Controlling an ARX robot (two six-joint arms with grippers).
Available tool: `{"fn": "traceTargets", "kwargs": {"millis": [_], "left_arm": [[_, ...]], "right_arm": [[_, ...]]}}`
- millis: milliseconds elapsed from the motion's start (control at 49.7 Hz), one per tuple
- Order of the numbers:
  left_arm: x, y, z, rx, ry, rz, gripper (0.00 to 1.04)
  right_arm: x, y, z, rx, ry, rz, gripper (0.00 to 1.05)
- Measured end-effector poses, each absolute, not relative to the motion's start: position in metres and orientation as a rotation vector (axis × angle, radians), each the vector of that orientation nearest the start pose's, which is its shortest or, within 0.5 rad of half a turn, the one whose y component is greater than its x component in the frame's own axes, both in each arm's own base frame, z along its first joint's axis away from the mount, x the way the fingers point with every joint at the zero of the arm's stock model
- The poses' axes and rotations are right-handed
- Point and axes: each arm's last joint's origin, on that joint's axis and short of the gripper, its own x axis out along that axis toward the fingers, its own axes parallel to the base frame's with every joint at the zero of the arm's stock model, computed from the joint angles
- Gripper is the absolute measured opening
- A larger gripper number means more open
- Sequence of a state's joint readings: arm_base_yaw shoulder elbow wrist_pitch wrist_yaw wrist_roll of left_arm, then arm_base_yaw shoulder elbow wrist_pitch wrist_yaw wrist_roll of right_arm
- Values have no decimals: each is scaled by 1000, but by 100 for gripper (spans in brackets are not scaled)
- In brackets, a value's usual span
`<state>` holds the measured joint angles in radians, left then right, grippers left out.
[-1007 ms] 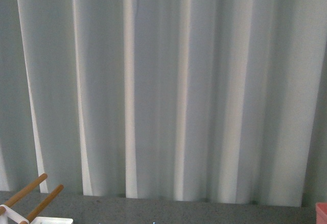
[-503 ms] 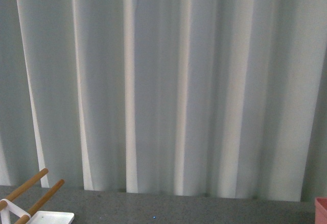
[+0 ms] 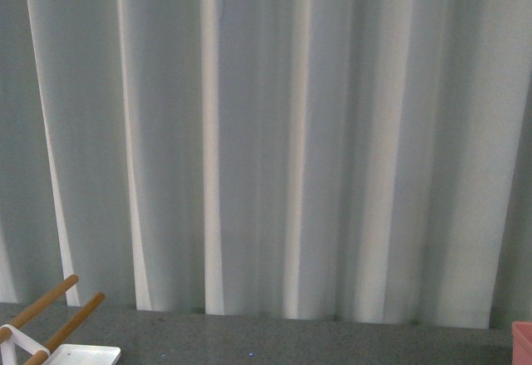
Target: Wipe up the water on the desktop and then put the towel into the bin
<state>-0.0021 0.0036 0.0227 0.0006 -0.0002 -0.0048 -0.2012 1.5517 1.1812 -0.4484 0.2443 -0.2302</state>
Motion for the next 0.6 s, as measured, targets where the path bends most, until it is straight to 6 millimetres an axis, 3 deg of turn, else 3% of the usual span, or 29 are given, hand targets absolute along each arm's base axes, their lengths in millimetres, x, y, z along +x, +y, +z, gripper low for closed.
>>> {"fn": "traceTargets", "kwargs": {"millis": [81, 161, 302, 423, 604], "left_arm": [[96, 0, 171, -5, -20, -2, 98], [96, 0, 171, -5, -20, 0, 98], [96, 0, 171, -5, -20, -2, 98], [96, 0, 171, -5, -20, -2, 98], [96, 0, 171, -5, -20, -2, 98]], "right_arm": [[322, -73, 265, -231, 870, -323, 98], [319, -69, 250, -48, 518, -128, 84], [284, -48, 231, -22, 105, -4, 59], [258, -36, 229, -29, -13, 0, 39], [229, -25, 207, -19, 11, 2, 11]]}}
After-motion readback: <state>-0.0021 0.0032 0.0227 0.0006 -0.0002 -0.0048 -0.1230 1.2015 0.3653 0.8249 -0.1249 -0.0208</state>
